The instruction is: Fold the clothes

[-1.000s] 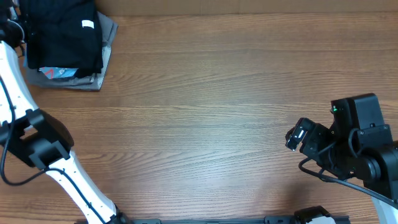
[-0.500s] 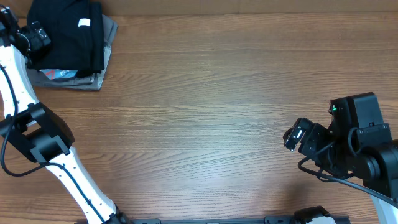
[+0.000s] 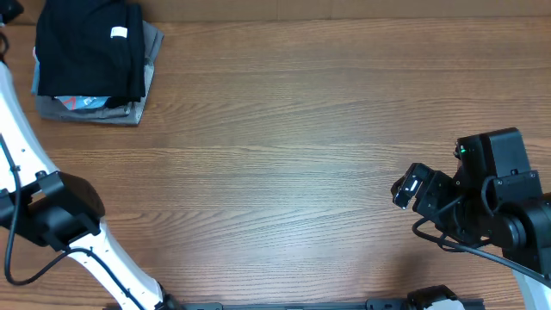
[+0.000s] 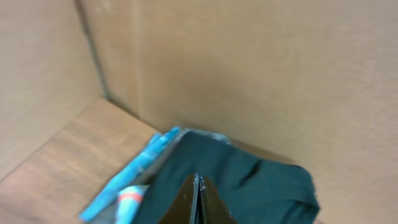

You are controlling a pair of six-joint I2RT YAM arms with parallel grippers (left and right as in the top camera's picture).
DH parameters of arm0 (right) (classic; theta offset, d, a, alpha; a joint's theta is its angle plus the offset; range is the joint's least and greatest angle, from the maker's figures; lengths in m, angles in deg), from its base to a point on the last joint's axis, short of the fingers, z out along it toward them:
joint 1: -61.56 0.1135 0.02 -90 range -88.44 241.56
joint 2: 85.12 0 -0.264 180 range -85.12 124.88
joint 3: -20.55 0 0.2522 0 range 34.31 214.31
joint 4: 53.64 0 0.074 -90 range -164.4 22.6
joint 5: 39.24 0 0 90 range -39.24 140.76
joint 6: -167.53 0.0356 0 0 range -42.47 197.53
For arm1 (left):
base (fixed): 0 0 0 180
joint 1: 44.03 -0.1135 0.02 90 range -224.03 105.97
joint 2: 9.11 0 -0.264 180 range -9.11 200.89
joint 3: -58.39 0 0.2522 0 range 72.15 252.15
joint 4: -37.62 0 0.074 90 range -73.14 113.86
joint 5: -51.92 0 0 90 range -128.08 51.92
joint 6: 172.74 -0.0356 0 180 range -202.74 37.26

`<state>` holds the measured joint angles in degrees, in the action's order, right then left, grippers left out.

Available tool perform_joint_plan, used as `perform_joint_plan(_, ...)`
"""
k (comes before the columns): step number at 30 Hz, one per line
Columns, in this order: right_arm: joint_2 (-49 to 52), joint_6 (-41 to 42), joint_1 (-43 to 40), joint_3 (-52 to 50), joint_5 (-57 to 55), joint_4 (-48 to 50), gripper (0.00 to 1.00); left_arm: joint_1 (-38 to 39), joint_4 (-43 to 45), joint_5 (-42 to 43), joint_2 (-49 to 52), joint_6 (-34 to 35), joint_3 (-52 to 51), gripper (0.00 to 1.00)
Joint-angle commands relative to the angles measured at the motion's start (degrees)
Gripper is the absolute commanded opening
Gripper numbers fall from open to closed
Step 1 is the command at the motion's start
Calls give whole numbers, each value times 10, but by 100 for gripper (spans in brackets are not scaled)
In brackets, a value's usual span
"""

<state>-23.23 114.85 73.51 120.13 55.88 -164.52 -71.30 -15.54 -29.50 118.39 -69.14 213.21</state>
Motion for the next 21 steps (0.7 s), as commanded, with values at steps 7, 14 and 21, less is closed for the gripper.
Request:
perform_joint_plan(7, -1, 2, -1, 8, 1, 1, 100, 58, 70, -15, 140, -24, -3, 4)
perform_joint_plan(14, -1, 2, -1, 8, 1, 1, 100, 75, 86, -13, 210, -24, -3, 17)
perform_joint_plan(21, -1, 2, -1, 8, 2, 1, 100, 77, 78, -11, 163, -22, -3, 70)
